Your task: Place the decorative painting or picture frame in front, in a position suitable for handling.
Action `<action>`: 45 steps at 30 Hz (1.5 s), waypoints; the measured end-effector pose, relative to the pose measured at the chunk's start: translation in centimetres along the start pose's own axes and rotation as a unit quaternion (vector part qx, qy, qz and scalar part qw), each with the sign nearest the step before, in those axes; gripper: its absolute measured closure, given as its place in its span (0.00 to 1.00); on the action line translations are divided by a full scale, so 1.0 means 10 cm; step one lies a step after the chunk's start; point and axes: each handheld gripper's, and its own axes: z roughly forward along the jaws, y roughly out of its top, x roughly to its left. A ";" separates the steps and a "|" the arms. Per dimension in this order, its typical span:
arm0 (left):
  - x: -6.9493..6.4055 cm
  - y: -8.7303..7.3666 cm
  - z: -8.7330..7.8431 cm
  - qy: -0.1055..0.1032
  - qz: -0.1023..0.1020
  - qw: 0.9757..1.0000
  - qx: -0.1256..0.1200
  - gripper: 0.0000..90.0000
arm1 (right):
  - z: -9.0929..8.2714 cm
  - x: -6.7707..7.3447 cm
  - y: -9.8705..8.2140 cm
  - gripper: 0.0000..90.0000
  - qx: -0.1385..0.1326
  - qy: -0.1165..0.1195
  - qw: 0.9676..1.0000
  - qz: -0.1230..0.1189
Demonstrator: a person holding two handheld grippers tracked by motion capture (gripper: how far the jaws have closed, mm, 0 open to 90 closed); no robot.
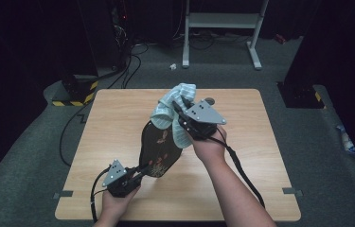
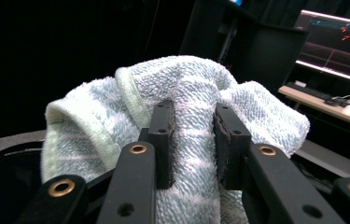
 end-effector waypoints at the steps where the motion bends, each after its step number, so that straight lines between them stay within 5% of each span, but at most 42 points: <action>1: 0.00 0.00 0.00 0.000 -0.001 1.000 -0.001 0.86 | 0.03 0.02 0.00 0.79 0.002 0.003 1.000 0.002; 11: -0.01 0.00 0.00 0.003 -0.002 1.000 0.000 0.87 | 0.27 0.22 -0.11 0.79 0.040 0.040 0.998 -0.001; 17: -0.01 0.00 0.01 0.004 -0.001 1.000 0.000 0.87 | 0.19 0.40 0.01 0.80 0.025 0.071 0.997 -0.016; 23: -0.01 0.00 0.00 0.006 -0.002 1.000 0.001 0.87 | 0.10 0.69 0.03 0.82 0.021 0.116 0.992 -0.042; 27: -0.02 0.00 0.01 0.008 0.000 1.000 -0.001 0.87 | 0.07 0.76 0.03 0.82 0.024 0.126 0.990 -0.056; 36: -0.02 -0.01 0.00 0.007 -0.001 1.000 -0.001 0.87 | 0.30 0.22 -0.01 0.82 0.051 0.112 0.991 0.044; 45: -0.02 -0.01 -0.02 0.005 -0.001 1.000 -0.001 0.87 | 0.39 -0.08 -0.32 0.82 0.081 0.070 0.990 0.087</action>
